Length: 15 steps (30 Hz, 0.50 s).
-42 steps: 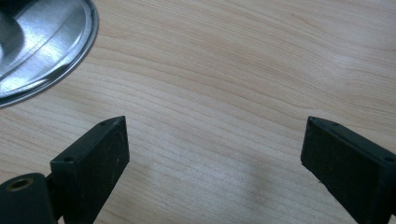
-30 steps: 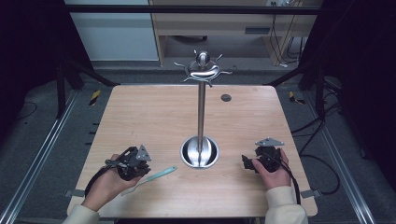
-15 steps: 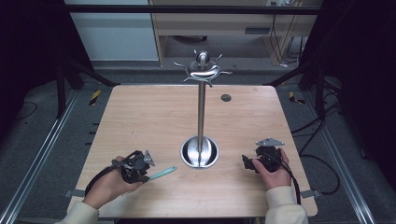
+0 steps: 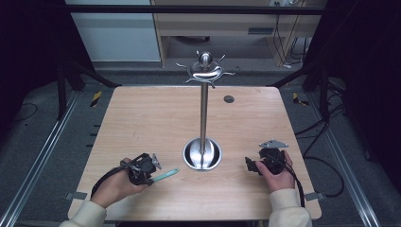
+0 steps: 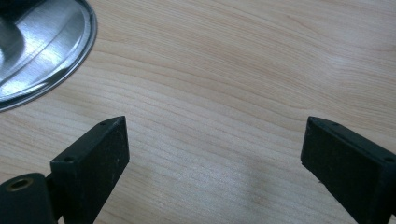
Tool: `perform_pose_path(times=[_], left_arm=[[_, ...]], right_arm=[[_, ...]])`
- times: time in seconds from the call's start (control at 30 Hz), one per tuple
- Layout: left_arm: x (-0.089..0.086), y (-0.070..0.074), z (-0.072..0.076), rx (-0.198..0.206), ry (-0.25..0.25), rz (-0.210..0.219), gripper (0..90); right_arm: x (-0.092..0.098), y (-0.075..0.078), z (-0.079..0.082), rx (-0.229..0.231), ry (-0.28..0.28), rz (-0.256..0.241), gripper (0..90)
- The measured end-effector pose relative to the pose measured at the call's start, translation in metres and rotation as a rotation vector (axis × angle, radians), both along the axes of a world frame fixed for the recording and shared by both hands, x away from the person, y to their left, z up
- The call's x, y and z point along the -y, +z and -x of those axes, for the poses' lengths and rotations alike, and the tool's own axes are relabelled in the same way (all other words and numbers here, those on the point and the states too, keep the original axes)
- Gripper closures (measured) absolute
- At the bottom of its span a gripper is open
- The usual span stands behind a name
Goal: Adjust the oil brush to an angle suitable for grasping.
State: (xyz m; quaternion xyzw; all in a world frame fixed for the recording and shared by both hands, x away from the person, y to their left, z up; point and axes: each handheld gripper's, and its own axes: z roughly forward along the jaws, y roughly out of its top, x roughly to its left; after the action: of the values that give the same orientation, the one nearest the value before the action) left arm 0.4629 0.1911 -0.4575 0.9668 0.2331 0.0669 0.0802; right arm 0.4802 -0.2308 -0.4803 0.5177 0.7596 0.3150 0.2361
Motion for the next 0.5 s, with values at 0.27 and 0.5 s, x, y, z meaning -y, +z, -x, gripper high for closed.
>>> perform_pose_path(times=[0.27, 0.5], left_arm=[[0.0001, -0.0030, -0.0010, -0.011, -0.007, -0.023, 74.9], [0.0010, -0.0048, -0.0023, -0.027, -0.015, -0.024, 79.8]], right_arm=[[0.0002, 0.0000, 0.0002, 0.002, 0.000, 0.004, 8.4], [-0.0002, 0.0000, 0.0003, -0.001, 0.002, 0.000, 8.4]])
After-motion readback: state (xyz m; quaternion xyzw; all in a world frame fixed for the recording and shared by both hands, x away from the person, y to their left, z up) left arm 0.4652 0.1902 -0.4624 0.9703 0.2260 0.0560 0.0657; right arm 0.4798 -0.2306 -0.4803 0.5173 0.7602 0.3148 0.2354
